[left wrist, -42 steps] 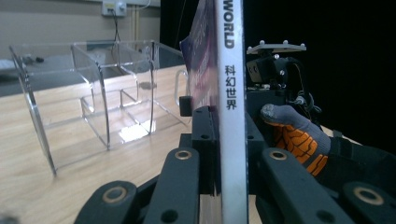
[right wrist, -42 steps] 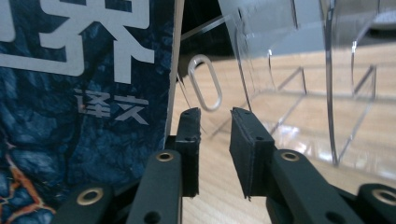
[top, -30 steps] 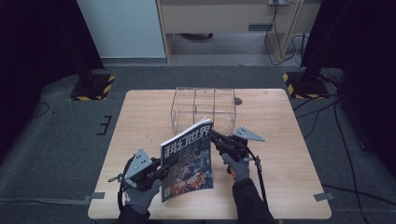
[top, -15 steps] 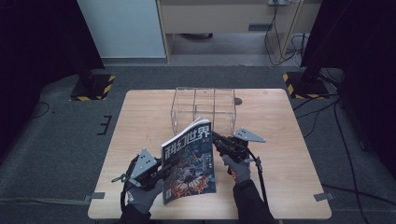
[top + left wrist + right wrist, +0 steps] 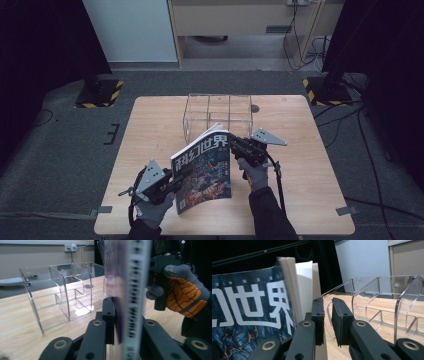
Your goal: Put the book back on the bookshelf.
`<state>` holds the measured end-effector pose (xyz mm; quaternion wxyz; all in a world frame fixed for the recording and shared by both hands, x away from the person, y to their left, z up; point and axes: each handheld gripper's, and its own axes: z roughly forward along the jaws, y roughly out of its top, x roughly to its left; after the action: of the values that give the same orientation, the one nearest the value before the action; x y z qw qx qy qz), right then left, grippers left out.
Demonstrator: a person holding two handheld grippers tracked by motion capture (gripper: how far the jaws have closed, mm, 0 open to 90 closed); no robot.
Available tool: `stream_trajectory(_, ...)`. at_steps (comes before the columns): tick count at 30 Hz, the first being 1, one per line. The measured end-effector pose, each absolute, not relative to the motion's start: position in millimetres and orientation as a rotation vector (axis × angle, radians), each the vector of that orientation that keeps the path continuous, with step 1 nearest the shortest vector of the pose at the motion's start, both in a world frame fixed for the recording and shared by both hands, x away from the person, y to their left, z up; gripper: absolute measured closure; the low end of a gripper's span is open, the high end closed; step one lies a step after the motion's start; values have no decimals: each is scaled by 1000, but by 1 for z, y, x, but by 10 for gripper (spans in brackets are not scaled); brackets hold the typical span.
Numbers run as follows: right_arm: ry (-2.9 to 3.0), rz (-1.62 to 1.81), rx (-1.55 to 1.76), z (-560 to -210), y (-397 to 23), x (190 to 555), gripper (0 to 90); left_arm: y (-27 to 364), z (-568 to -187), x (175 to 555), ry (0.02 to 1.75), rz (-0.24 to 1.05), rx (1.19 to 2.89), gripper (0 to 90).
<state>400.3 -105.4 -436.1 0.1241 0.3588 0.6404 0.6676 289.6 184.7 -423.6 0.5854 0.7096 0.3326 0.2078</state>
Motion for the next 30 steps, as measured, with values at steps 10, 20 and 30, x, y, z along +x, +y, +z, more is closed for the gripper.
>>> stream_trajectory(10,1876,1908,1077,-447,-115,400,747,171,-429,291,774,510,1732,806)
stream_trajectory(20,1938,1587,1228,-478,-118,405,550,181,-431,293,807,452,1688,814)
stream_trajectory(30,2015,1668,1182,-489,-95,402,636,176,-426,289,757,444,1681,815)
